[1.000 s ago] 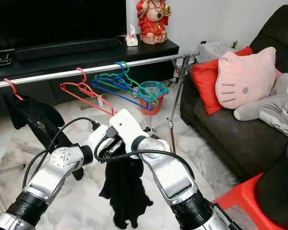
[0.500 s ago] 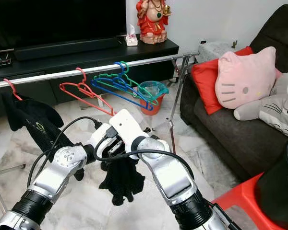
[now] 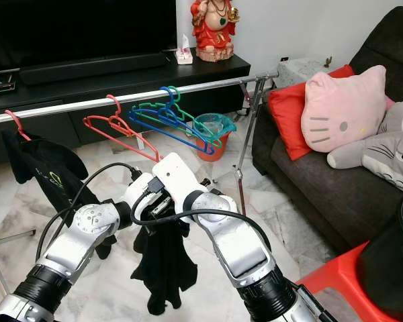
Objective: Hang hanger
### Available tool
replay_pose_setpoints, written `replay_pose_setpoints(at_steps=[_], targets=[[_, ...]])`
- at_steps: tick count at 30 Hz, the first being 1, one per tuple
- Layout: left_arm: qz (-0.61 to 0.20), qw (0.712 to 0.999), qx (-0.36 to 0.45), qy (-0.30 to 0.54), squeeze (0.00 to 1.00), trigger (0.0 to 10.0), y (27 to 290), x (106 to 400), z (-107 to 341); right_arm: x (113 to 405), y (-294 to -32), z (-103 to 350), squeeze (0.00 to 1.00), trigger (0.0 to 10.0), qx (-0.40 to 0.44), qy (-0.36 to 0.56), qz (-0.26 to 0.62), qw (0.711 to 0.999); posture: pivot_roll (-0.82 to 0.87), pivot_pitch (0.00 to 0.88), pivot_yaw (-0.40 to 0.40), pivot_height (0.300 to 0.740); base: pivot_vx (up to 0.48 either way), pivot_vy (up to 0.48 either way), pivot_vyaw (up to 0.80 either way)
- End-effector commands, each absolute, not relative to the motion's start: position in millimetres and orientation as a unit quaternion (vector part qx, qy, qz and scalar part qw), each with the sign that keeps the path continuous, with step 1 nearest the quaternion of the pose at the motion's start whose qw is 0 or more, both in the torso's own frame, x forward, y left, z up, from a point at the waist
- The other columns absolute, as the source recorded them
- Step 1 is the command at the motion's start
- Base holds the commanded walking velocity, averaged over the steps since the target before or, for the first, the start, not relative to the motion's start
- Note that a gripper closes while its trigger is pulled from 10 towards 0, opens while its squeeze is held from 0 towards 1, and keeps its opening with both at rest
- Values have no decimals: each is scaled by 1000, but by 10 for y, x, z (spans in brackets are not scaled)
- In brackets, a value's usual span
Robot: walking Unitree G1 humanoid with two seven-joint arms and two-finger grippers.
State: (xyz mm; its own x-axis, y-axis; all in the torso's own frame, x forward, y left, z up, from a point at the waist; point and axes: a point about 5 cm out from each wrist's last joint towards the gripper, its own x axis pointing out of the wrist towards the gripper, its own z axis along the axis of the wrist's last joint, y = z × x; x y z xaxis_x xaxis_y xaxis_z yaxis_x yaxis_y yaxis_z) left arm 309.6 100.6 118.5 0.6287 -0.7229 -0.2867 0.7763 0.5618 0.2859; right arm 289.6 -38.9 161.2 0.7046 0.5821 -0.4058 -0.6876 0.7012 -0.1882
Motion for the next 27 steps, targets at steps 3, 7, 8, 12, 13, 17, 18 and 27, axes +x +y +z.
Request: replay_pose_setpoints(at_steps=[3, 7, 8, 12, 13, 17, 18, 27], targets=[[-449, 867, 204, 75, 0, 0, 963, 3040, 1171, 2954, -358, 1834, 0, 10000, -163, 116, 343, 918, -45, 0, -28, 740, 0, 0, 0], [-450, 866, 204, 76, 0, 0, 955, 3031, 1170, 2963, -358, 1842, 0, 10000, -160, 115, 340, 920, -44, 0, -27, 740, 0, 0, 0], [-450, 866, 204, 76, 0, 0, 955, 3030, 1170, 2964, -359, 1843, 0, 10000, -160, 115, 339, 920, -44, 0, -27, 740, 0, 0, 0], [-453, 864, 205, 79, 0, 0, 961, 3025, 1169, 2973, -363, 1848, 0, 10000, -160, 113, 336, 921, -44, 0, -25, 740, 0, 0, 0], [-453, 864, 205, 79, 0, 0, 961, 3025, 1169, 2973, -363, 1848, 0, 10000, -160, 113, 336, 921, -44, 0, -25, 740, 0, 0, 0], [-454, 863, 207, 80, 0, 0, 964, 3020, 1171, 2986, -380, 1851, 0, 10000, -162, 112, 331, 923, -43, 0, -24, 740, 0, 0, 0], [-455, 862, 208, 80, 0, 0, 964, 3018, 1169, 2988, -382, 1851, 0, 10000, -163, 111, 330, 923, -43, 0, -24, 740, 0, 0, 0], [-449, 863, 215, 83, 0, 0, 998, 3027, 1166, 2997, -431, 1838, 1000, 10000, -171, 113, 329, 922, -42, 0, -23, 740, 0, 0, 0]])
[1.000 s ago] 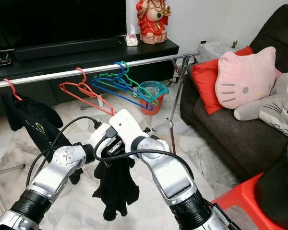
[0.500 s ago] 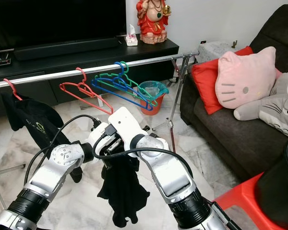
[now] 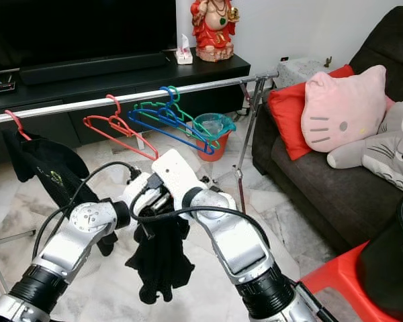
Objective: Hang hanger
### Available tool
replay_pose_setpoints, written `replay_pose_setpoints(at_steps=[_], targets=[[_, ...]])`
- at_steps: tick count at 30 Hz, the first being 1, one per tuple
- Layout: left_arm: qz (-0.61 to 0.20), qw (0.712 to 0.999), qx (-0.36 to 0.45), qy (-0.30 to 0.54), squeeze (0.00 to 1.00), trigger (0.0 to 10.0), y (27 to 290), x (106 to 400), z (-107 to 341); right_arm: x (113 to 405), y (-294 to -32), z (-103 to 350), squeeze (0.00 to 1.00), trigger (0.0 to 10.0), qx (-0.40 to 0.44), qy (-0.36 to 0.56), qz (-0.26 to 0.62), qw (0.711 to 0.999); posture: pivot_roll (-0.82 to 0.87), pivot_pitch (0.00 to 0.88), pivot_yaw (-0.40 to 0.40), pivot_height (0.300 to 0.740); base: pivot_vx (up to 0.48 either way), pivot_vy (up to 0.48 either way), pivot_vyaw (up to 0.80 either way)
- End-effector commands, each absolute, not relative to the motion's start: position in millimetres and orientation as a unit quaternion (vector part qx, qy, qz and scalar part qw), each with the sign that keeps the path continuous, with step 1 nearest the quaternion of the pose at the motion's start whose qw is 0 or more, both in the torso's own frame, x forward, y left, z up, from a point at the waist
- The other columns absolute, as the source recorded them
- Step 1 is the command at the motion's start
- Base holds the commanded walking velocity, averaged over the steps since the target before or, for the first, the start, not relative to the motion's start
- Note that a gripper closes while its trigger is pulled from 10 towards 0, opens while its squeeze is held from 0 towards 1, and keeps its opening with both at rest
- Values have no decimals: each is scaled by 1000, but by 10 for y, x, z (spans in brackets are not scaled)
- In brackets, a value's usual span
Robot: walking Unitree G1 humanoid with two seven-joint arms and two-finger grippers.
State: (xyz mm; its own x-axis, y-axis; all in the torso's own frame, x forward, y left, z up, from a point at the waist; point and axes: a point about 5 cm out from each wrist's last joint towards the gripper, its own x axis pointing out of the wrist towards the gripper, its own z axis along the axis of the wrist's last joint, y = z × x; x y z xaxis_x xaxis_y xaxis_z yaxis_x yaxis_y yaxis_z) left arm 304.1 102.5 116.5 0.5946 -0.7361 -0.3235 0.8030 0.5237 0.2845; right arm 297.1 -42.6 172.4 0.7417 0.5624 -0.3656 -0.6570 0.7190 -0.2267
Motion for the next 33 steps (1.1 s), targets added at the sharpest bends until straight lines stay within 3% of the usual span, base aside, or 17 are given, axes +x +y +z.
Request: replay_pose_setpoints(at_steps=[1, 10, 14, 22, 23, 24, 25, 26, 27, 28, 29, 33], targets=[[-447, 864, 217, 84, 0, 0, 1008, 3032, 1165, 2995, -455, 1829, 1000, 10000, -175, 116, 331, 920, -43, 0, -22, 740, 0, 0, 0], [-420, 875, 225, 80, 0, 0, 1101, 3075, 1187, 2974, -768, 1685, 1000, 10000, -231, 151, 311, 909, -46, 0, -20, 740, 0, 0, 0], [-399, 886, 227, 71, 0, 0, 1149, 3097, 1208, 3000, -1036, 1670, 1000, 10000, -223, 164, 247, 929, -51, 0, -18, 740, 0, 0, 0], [-368, 904, 208, 59, 0, 0, 1206, 3079, 1228, 2907, -1500, 1611, 1000, 10000, -117, 182, 108, 970, -59, 0, -15, 740, 0, 0, 0], [-365, 909, 193, 55, 0, 0, 1211, 3074, 1259, 2866, -1515, 1555, 906, 10000, -103, 195, 112, 969, -58, 0, -14, 740, 0, 0, 0], [-365, 909, 193, 55, 0, 0, 1211, 3074, 1259, 2866, -1515, 1555, 906, 10000, -103, 195, 112, 969, -58, 0, -14, 740, 0, 0, 0], [-368, 913, 171, 50, 0, 1294, 1211, 3060, 1312, 2814, -1515, 1473, 0, 10000, -89, 214, 127, 964, -55, 0, -15, 740, 0, 0, 0], [-372, 913, 163, 47, 0, 1294, 1208, 3052, 1331, 2796, -1510, 1445, 0, 10000, -86, 220, 133, 963, -55, 0, -15, 740, 0, 0, 0], [-385, 909, 153, 46, 0, 6431, 1196, 3033, 1355, 2785, -1508, 1410, 0, 10000, -85, 226, 138, 960, -49, 0, -16, 740, 0, 0, 0], [-393, 906, 146, 46, 0, 6431, 1187, 3019, 1371, 2777, -1508, 1386, 0, 10000, -85, 231, 141, 959, -49, 0, -16, 740, 0, 0, 0], [-408, 900, 145, 45, 0, 10000, 1174, 2998, 1392, 2774, -1507, 1360, 0, 10000, -88, 236, 144, 957, -47, 0, -17, 740, 0, 0, 0], [-464, 876, 126, 40, 0, 10000, 1131, 2925, 1504, 2788, -1506, 1310, 0, 10000, -74, 245, 144, 956, -46, 0, -15, 740, 0, 0, 0]])
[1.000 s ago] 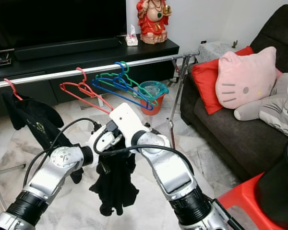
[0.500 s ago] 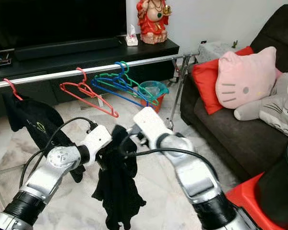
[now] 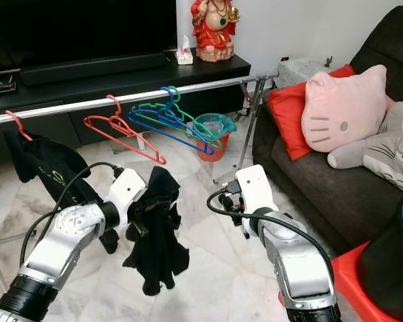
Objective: Hang hanger
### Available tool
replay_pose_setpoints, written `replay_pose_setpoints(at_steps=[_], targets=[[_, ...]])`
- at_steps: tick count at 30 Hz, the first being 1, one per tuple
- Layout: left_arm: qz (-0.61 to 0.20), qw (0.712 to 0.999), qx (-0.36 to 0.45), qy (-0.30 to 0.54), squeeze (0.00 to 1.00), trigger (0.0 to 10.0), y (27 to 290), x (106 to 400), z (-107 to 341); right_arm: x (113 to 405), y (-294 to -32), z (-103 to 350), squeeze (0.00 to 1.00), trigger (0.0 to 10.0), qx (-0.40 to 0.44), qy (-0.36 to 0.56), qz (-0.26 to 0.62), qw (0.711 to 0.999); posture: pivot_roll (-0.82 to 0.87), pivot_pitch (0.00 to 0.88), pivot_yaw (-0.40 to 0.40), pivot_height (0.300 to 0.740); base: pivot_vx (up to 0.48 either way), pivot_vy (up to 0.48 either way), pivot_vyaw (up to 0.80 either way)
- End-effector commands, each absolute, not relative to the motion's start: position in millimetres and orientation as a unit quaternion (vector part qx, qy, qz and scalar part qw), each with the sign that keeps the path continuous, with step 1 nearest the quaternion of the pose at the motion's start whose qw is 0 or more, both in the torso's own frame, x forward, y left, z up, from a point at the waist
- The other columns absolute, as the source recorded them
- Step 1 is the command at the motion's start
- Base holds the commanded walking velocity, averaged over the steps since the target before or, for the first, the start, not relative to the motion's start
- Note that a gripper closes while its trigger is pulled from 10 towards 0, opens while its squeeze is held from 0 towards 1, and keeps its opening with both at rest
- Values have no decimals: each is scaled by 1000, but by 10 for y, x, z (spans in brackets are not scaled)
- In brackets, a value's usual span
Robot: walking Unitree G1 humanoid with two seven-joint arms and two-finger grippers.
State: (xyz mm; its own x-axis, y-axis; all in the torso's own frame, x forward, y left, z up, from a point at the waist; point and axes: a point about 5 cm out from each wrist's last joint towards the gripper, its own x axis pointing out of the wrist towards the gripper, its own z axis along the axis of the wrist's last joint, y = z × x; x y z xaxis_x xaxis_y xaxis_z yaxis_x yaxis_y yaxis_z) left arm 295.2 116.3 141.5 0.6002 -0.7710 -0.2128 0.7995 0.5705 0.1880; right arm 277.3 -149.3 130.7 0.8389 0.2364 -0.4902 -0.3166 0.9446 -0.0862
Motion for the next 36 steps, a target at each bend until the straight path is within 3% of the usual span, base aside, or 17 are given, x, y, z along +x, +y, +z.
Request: replay_pose_setpoints(at_steps=[1, 5, 7, 10, 22, 25, 28, 31, 36], targets=[[-470, 873, 123, 39, 0, 10000, 1124, 2919, 1518, 2788, -1506, 1306, 0, 10000, -70, 245, 144, 956, -44, 0, -15, 740, 0, 0, 0], [-514, 850, 113, 36, 0, 10000, 1079, 2863, 1624, 2791, -1508, 1290, 0, 10000, -54, 249, 153, 955, -44, 0, -15, 740, 0, 0, 0], [-556, 822, 115, 42, 0, 10000, 1052, 2819, 1680, 2797, -1521, 1277, 0, 10000, -55, 251, 160, 953, -40, 0, -16, 740, 0, 0, 0], [-568, 813, 121, 40, 0, 10000, 1046, 2847, 1737, 2786, -1542, 1278, 0, 10000, -52, 252, 165, 952, -45, 0, -10, 740, 0, 0, 0], [-529, 840, 124, 11, 0, 10000, 1013, 3063, 1892, 2418, -1633, 1154, 0, 10000, -16, 289, 207, 934, -71, 0, 4, 740, 0, 0, 0], [-494, 863, 111, -7, 0, 10000, 1004, 3157, 1958, 2331, -1669, 1110, 0, 10000, 38, 292, 197, 935, -77, 0, 6, 740, 0, 0, 0], [-465, 880, 89, -28, 0, 10000, 976, 3230, 2042, 2258, -1591, 1093, 0, 10000, 144, 276, 217, 925, -81, 0, 8, 740, 0, 0, 0], [-462, 882, 85, -32, 0, 10000, 969, 3238, 2056, 2253, -1586, 1085, 0, 10000, 156, 275, 218, 923, -81, 0, 8, 740, 0, 0, 0], [-478, 876, 44, -53, 0, 10000, 845, 3224, 2144, 2459, -1724, 1005, 0, 10000, 282, 226, 143, 921, -81, 0, 12, 740, 0, 0, 0]])
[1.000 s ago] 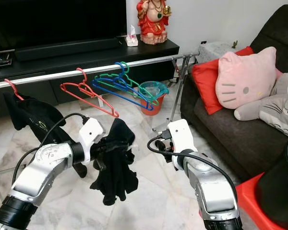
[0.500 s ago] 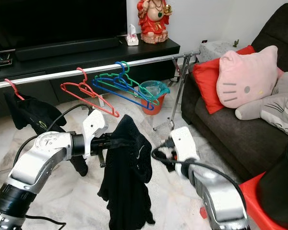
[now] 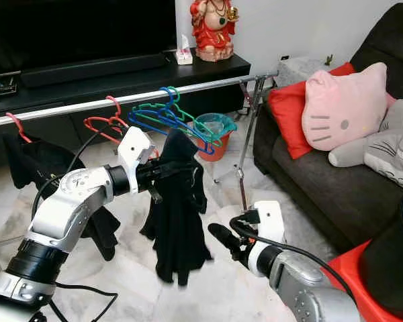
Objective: Hang hanger
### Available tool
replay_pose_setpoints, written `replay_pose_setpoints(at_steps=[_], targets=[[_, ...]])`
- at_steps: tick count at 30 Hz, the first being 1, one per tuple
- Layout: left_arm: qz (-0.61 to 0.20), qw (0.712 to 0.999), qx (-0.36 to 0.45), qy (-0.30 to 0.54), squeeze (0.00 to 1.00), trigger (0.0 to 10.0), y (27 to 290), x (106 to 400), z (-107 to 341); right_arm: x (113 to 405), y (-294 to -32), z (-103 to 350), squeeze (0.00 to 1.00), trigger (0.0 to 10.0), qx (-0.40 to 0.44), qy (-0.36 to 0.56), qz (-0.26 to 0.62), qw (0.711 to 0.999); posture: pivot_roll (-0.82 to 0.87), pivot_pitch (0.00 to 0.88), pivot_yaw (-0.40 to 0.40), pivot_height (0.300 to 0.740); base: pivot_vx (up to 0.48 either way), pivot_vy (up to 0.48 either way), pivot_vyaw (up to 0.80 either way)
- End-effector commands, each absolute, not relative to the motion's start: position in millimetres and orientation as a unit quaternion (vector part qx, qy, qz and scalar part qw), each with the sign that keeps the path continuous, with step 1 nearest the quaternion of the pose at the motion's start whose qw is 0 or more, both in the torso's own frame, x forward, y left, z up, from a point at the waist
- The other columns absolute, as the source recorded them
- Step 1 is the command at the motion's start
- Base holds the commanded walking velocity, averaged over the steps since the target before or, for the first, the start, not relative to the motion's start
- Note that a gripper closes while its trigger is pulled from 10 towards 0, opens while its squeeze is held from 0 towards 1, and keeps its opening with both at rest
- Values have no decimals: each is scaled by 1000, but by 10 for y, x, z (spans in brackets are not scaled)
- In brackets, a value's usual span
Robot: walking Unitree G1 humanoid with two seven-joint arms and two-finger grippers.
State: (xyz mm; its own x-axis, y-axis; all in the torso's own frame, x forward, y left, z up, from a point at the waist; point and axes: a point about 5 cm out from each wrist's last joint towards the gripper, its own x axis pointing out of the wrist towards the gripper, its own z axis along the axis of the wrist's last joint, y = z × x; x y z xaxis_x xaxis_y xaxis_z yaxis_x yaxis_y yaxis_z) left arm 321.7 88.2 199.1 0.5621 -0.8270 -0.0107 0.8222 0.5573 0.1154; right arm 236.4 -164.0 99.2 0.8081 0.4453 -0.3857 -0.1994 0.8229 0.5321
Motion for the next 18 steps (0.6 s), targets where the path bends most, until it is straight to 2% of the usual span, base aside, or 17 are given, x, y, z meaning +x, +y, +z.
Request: replay_pose_setpoints(at_steps=[1, 4, 8, 14, 18], targets=[[-484, 873, 41, -52, 0, 10000, 830, 3214, 2138, 2503, -1737, 1012, 0, 10000, 304, 213, 133, 919, -81, 0, 12, 740, 0, 0, 0], [-490, 869, 39, -51, 0, 10000, 818, 3204, 2125, 2564, -1747, 1015, 0, 10000, 338, 198, 120, 912, -82, 0, 19, 740, 0, 0, 0], [-498, 865, 37, -50, 0, 10000, 815, 3202, 2105, 2681, -1771, 975, 0, 10000, 413, 181, 75, 889, -81, 0, 30, 740, 0, 0, 0], [-520, 851, 44, -52, 0, 10000, 839, 3229, 2191, 2778, -1534, 1070, 0, 10000, 451, 188, 107, 866, -68, 0, 40, 740, 0, 0, 0], [-531, 845, 42, -56, 0, 10000, 834, 3218, 2231, 2788, -1391, 1151, 0, 10000, 454, 198, 123, 860, -68, 0, 39, 740, 0, 0, 0]])
